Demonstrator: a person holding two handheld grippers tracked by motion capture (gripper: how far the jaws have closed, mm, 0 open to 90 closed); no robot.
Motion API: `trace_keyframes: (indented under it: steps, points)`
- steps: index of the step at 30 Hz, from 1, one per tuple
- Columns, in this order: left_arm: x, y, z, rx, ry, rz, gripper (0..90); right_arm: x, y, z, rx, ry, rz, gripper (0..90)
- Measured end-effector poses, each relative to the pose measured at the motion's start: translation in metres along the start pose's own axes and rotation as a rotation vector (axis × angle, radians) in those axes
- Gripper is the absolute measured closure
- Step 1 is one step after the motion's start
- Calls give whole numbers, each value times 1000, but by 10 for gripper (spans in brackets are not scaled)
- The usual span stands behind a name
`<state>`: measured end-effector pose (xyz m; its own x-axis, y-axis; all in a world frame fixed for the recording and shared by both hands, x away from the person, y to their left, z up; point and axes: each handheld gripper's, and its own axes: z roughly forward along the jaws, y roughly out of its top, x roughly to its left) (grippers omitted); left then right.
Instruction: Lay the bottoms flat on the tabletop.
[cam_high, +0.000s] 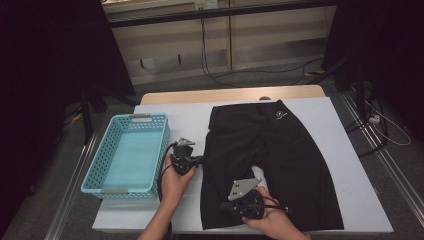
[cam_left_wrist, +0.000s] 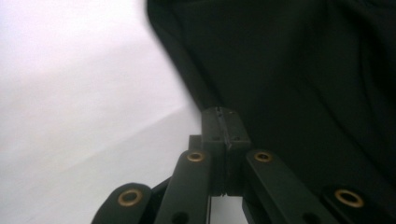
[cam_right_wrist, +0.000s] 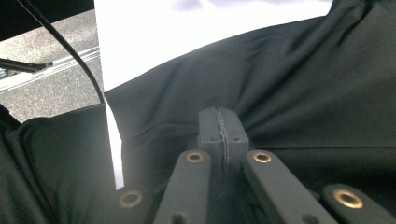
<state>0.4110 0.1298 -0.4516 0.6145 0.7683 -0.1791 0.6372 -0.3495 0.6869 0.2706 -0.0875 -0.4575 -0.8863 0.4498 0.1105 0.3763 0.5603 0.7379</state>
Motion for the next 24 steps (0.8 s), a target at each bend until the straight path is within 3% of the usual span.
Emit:
trace_keyframes:
  steps: [4,6,9,10,11,15,18,20,22,24]
  points:
    - [1,1,-2,-36,8,-9,900,2,2,3,-3,7,1,899]
    - [1,1,-1,-41,-3,-10,889,1,2,1,-13,2,4,850]
    - [1,0,0,-52,10,-3,706,-4,3,-11,-32,-51,10,724]
    - [1,-1,0,-58,10,-3,598,-9,1,-17,-46,-78,24,702]
    - [1,-1,0,-57,1,-3,518,-13,0,-22,-56,-97,39,702]
    - [-3,0,-3,-59,-13,12,364,-32,-10,-39,-58,-209,91,697]
    - [-6,-1,-7,-54,-17,25,337,-43,-18,-46,-38,-298,127,693]
    - [-6,-2,-9,-52,-14,27,327,-50,-23,-45,-24,-309,174,668]
    - [-5,-4,-10,-55,-12,22,326,-54,-26,-42,7,-335,188,685]
    - [-5,-5,-11,-48,-9,24,326,-59,-27,-40,4,-350,207,740]
